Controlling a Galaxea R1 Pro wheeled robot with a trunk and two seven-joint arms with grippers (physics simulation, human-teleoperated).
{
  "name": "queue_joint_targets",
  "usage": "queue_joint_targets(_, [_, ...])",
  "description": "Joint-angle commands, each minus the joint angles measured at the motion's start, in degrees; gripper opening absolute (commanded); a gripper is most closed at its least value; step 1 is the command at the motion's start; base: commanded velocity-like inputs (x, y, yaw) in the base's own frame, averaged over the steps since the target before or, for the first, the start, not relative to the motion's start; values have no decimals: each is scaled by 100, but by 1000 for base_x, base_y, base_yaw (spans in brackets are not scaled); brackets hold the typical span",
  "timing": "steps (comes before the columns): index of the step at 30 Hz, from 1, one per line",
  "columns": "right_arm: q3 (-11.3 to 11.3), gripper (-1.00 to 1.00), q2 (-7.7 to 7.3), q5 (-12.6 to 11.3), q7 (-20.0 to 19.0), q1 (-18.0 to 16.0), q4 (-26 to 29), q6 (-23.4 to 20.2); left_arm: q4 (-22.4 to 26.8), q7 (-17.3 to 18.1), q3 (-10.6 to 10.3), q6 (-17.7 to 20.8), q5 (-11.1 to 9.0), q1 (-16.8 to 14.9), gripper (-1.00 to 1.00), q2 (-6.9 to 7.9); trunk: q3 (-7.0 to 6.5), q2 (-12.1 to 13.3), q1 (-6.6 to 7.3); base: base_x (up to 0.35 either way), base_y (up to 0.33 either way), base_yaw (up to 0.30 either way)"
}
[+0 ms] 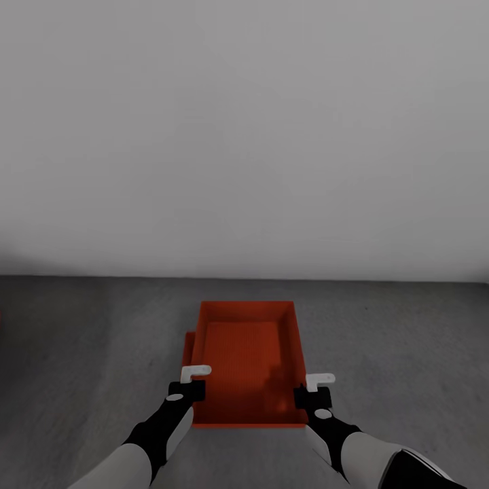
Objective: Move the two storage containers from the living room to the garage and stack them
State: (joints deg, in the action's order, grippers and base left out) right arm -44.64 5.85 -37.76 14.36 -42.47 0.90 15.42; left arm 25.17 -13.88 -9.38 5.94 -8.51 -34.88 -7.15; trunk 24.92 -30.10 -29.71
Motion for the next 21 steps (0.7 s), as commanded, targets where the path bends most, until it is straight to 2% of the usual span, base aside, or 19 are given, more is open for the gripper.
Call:
queue_joint_targets(1, [157, -100, -3, 32, 7, -5, 16, 22, -1, -71, -11, 38, -103, -1, -100, 47, 8, -7, -4, 211, 0, 0])
queue_joint_targets(13, [157, -100, -5, -188, 5, -4, 16, 22, -8, -70, 68, 38, -105, -1, -100, 55, 11, -7, -4, 301, 0, 0])
queue_joint_targets(21, [157, -100, 2, -197, 11, 1, 16, 29, -5, -71, 68, 38, -107, -1, -100, 55, 11, -7, -4, 318, 0, 0])
